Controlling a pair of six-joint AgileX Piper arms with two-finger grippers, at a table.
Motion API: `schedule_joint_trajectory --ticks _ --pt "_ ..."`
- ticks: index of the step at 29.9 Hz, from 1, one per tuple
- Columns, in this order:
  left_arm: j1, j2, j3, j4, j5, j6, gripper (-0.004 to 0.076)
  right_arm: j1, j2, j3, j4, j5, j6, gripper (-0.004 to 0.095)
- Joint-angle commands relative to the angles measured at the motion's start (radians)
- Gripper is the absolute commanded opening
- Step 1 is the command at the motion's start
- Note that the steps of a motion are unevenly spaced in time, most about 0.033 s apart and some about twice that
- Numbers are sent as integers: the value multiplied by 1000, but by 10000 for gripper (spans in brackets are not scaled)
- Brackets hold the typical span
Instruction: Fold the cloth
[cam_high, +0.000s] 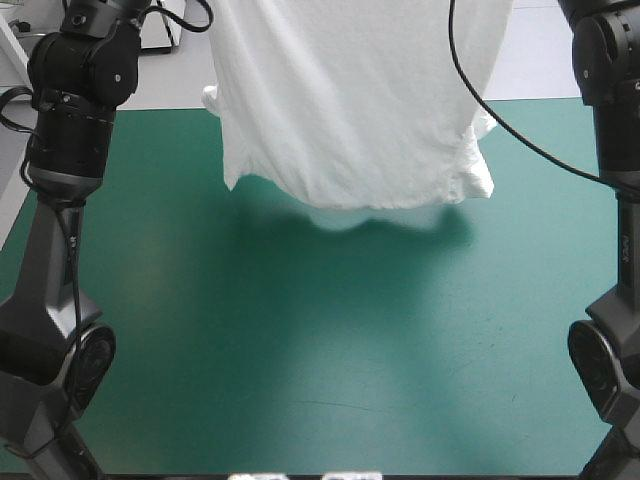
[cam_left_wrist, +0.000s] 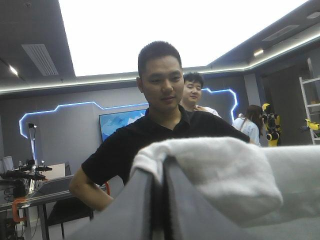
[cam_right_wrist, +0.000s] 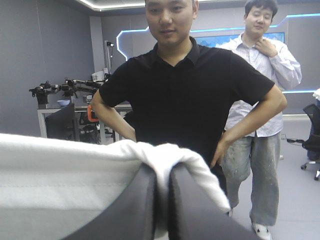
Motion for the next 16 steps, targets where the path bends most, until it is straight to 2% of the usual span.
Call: schedule_joint_trajectory --ticks 1,4,7,16 --pt "22 13 -99 -47 11 0 -9 -42 -18 -9 73 -9 -52 -17" --pt "39 21 -56 -134 145 7 -9 -41 -18 80 93 6 -68 -17" --pt "48 2 63 -171 198 7 -9 -41 -28 192 153 23 -99 -17" --pt "49 -303 804 -167 220 58 -9 -38 -214 778 229 20 -166 -17"
